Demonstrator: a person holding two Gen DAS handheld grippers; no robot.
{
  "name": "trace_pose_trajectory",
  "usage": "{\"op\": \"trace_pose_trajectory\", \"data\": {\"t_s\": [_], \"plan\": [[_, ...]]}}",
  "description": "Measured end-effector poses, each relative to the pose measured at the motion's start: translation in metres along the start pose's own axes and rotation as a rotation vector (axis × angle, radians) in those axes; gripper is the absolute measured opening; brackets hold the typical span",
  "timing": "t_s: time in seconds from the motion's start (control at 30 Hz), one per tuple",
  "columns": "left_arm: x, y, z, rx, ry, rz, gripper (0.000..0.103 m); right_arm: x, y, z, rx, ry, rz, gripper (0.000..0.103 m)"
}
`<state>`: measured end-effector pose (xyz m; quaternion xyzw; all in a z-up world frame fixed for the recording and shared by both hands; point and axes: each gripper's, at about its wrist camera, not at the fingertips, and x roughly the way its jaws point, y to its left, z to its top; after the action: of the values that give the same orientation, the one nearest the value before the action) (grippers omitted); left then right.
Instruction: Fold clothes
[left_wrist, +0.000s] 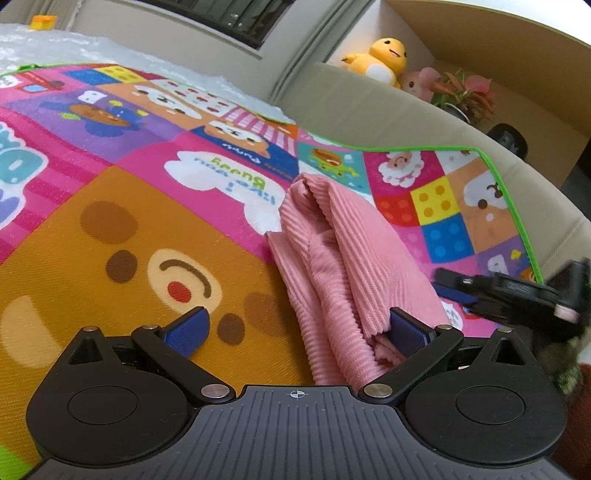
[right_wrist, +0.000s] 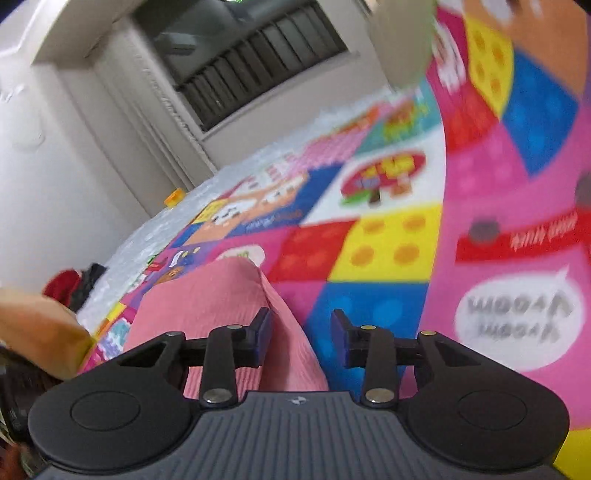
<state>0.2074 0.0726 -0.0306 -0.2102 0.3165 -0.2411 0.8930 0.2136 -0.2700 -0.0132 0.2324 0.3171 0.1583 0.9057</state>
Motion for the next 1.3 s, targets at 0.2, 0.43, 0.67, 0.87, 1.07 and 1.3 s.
{"op": "trace_pose_trajectory", "data": {"t_s": [0.2,0.43,0.67,0.87,1.07,1.3], "plan": [[0.002,0.002,0.0,-0.006,0.002,-0.012,0.103,-0.001,0.006,-0.038,-0.022,0.041,-0.027,0.037],[0.0,0.003,-0.001,-0.009,-0.005,-0.017,0.103,-0.035,0.064,-0.042,-0.208,-0.033,0.032,0.001],[-0.002,0.005,0.002,-0.031,-0.004,-0.03,0.103,-0.018,0.096,-0.065,-0.353,0.087,0.032,0.001],[-0.015,0.001,0.016,-0.108,-0.02,-0.078,0.103,-0.025,0.096,-0.081,-0.404,0.085,0.01,0.001],[0.0,-0.011,0.005,0.024,0.027,0.071,0.103,-0.047,0.111,-0.066,-0.458,-0.024,-0.008,0.078],[-0.001,-0.013,-0.004,0.092,0.027,0.097,0.103,-0.016,0.144,-0.023,-0.595,-0.073,-0.053,0.07]]}}
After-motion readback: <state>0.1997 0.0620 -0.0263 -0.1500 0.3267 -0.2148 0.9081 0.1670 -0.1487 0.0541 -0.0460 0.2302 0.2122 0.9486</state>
